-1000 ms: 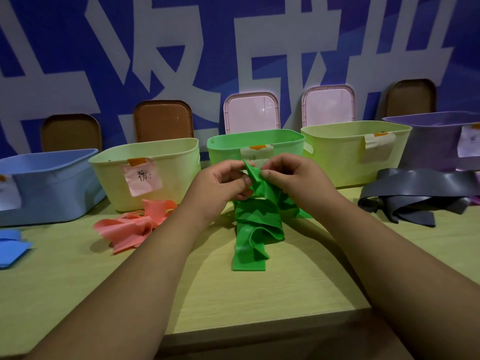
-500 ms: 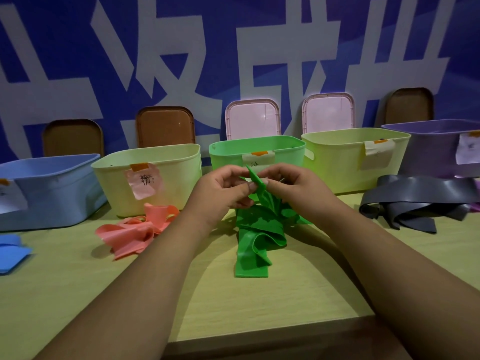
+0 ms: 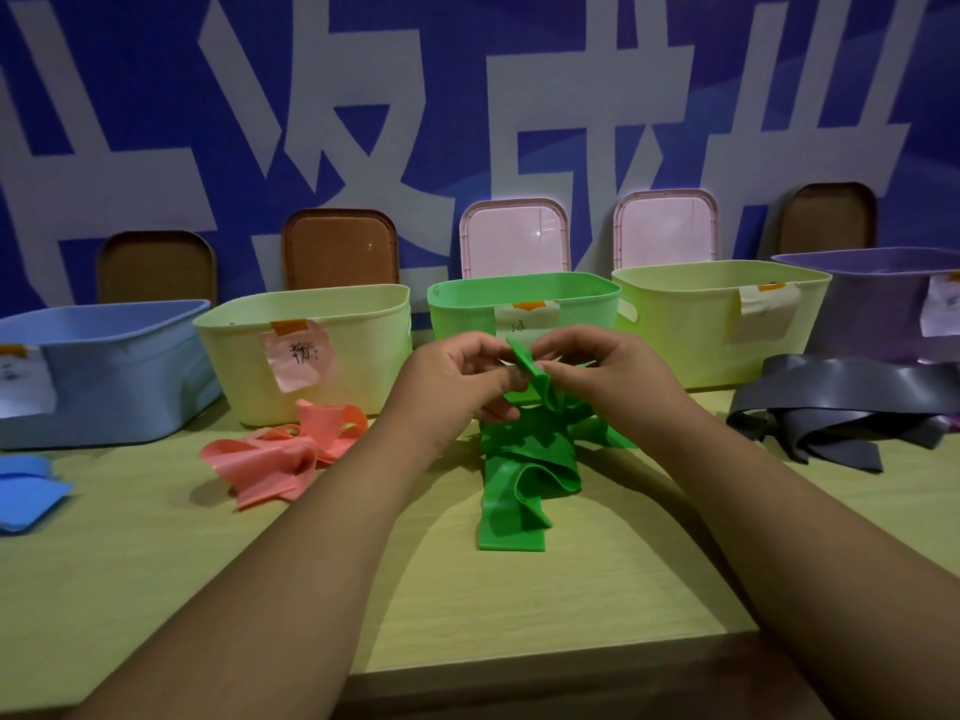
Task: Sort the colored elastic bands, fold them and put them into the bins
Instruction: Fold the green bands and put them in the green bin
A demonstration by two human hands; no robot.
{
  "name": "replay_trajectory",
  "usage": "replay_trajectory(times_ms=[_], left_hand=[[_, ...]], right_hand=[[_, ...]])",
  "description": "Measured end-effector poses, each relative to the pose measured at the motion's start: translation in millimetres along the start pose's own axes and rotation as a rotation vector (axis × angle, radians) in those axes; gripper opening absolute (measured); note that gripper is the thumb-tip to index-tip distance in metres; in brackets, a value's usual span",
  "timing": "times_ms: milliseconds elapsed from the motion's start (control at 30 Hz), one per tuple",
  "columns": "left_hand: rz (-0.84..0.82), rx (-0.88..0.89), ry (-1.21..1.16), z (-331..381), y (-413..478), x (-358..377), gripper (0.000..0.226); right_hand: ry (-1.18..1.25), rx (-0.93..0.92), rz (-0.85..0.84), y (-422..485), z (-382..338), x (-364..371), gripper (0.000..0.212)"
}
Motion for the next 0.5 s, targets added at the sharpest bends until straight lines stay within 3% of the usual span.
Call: replay_trajectory(times_ms=[433, 500], left_hand=[[0.043, 0.078, 0.063, 4.9, 0.6, -4.6, 0.009], [0.036, 0.075, 0.061, 4.2, 0.6, -5.1, 0.014]], right_hand=[[0.087, 0.009, 0.020, -2.0, -4.0, -1.6, 0.003], [0.109, 0.031, -0.021, -2.4, -2.6, 2.9, 0.012]])
Point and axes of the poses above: each hand's wrist, its own y-axis towards the middle knuckle, its own x-axis out of the palm, z = x × y, the point moved 9 cm from there along y, towards the middle knuckle, and after that the axes turned 1 degree about -x, right-handed, at the moved point
